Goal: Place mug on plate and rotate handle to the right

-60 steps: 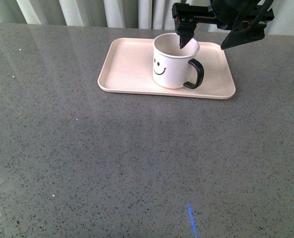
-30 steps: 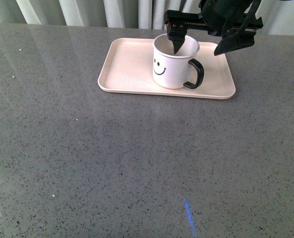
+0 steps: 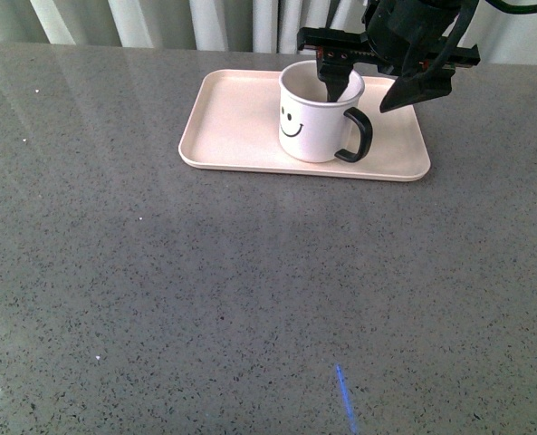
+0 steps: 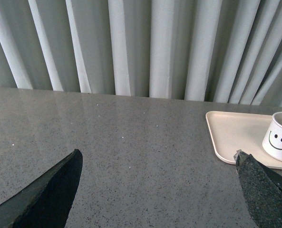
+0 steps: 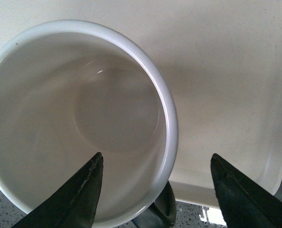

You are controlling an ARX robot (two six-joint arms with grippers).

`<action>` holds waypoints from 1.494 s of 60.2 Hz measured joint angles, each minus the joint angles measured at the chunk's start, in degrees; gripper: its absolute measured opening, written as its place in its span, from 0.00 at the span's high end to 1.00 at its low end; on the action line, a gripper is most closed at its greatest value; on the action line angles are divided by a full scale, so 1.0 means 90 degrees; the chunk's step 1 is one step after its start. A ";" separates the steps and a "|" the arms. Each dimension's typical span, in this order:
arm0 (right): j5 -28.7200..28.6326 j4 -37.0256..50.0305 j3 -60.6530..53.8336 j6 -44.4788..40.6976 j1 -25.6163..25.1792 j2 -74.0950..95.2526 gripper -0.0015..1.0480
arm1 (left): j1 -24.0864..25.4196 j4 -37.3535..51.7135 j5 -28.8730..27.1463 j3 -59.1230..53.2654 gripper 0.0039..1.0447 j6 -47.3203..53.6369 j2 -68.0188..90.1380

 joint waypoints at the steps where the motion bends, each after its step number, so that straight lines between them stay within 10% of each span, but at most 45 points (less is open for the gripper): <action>1: 0.0000 -0.0015 0.0000 0.0002 0.0000 0.0000 0.42 | 0.0000 0.0000 0.0000 0.0000 0.09 0.0000 0.0000; 25: -0.0022 -0.0126 0.0085 0.0209 0.0000 -0.0002 0.98 | 0.0000 0.0000 0.0000 0.0000 0.09 0.0000 0.0000; 90: -0.1100 -0.1705 0.2484 -0.2339 -0.0486 0.0797 0.98 | 0.0000 0.0000 0.0000 0.0000 0.09 0.0000 0.0000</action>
